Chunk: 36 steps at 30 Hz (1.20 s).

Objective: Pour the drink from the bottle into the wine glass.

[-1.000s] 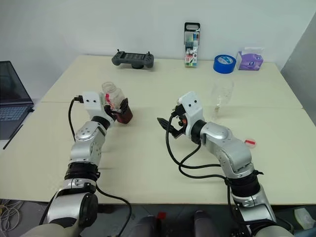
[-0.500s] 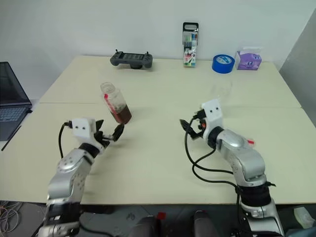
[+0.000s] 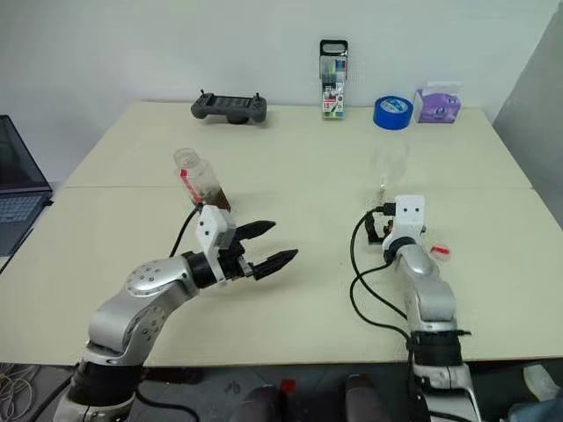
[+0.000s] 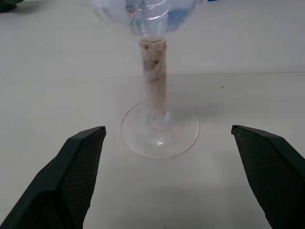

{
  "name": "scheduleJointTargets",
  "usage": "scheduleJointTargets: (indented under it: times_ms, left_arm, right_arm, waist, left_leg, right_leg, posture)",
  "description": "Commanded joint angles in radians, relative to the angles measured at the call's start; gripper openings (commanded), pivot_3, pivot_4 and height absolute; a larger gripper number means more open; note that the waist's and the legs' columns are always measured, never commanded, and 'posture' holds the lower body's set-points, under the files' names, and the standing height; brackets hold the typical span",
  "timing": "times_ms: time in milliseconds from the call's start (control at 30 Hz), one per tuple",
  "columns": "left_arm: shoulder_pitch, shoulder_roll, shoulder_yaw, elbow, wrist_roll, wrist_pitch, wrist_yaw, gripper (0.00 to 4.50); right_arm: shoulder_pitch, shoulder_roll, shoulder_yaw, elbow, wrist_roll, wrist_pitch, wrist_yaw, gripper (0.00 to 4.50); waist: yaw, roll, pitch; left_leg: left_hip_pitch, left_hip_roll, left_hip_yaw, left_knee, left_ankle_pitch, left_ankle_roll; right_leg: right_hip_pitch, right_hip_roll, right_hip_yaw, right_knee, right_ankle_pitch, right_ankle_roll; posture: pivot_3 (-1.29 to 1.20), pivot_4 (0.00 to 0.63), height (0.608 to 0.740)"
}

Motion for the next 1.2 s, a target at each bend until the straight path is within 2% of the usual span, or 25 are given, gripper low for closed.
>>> scheduleJointTargets:
  times_ms: [33, 567, 667, 967, 1033, 1133, 1200]
  left_arm:
    - [-0.003, -0.002, 0.006, 0.003, 0.001, -0.002, 0.001, 4.46]
    - [0.026, 0.006, 0.030, -0.011, 0.003, -0.004, 0.028, 4.46]
    - [0.021, 0.006, 0.030, -0.008, 0.003, -0.002, 0.030, 4.50]
    - [0.004, 0.005, 0.028, 0.009, 0.012, -0.007, 0.036, 4.50]
    - [0.000, 0.004, 0.027, 0.014, 0.014, -0.009, 0.036, 4.50]
    - [0.000, 0.006, 0.029, 0.020, 0.016, -0.011, 0.033, 4.50]
    - [0.010, 0.019, 0.052, 0.029, 0.016, -0.019, 0.028, 4.50]
  right_arm:
    - [-0.049, 0.015, -0.030, 0.110, -0.012, -0.149, -0.011, 4.50]
    - [-0.210, 0.004, -0.038, 0.522, -0.048, -0.528, 0.039, 4.50]
    - [-0.241, 0.003, -0.040, 0.596, -0.057, -0.573, 0.038, 3.93]
    - [-0.317, -0.013, -0.035, 0.716, -0.084, -0.657, 0.025, 0.72]
    - [-0.329, -0.016, -0.031, 0.733, -0.092, -0.668, 0.028, 0.14]
    - [-0.328, -0.022, -0.022, 0.704, -0.094, -0.665, 0.057, 0.13]
    - [-0.291, -0.030, 0.015, 0.603, -0.102, -0.645, 0.117, 0.13]
  waist:
    - [-0.001, 0.000, 0.000]
    - [-0.001, 0.000, 0.000]
    - [-0.001, 0.000, 0.000]
    - [-0.001, 0.000, 0.000]
    - [-0.001, 0.000, 0.000]
    - [-0.001, 0.000, 0.000]
    - [-0.002, 0.001, 0.000]
  left_leg:
    - [0.000, 0.000, 0.000, -0.002, 0.000, 0.000]
    - [0.001, 0.001, 0.000, -0.002, 0.000, 0.000]
    - [0.001, 0.001, 0.000, -0.002, 0.000, 0.000]
    - [0.000, 0.001, 0.000, -0.002, 0.000, 0.000]
    - [0.000, 0.001, 0.000, -0.002, 0.000, 0.000]
    - [0.000, 0.001, 0.000, -0.002, 0.000, 0.000]
    - [0.000, 0.001, 0.000, -0.002, 0.000, 0.000]
  right_leg:
    - [0.000, 0.000, 0.001, 0.000, 0.000, 0.000]
    - [-0.001, 0.000, 0.001, 0.000, 0.000, 0.000]
    - [-0.001, 0.000, 0.002, 0.000, 0.000, 0.000]
    - [-0.001, 0.000, 0.002, 0.000, 0.000, 0.000]
    - [-0.001, 0.000, 0.002, 0.000, 0.000, 0.000]
    - [-0.001, 0.000, 0.002, 0.000, 0.000, 0.000]
    - [-0.001, 0.000, 0.002, 0.000, 0.000, 0.000]
  posture:
    - [0.00, 0.150, 0.740]
    - [0.00, 0.150, 0.740]
    - [0.00, 0.150, 0.740]
    - [0.00, 0.150, 0.740]
    - [0.00, 0.150, 0.740]
    - [0.00, 0.150, 0.740]
    - [0.00, 0.150, 0.740]
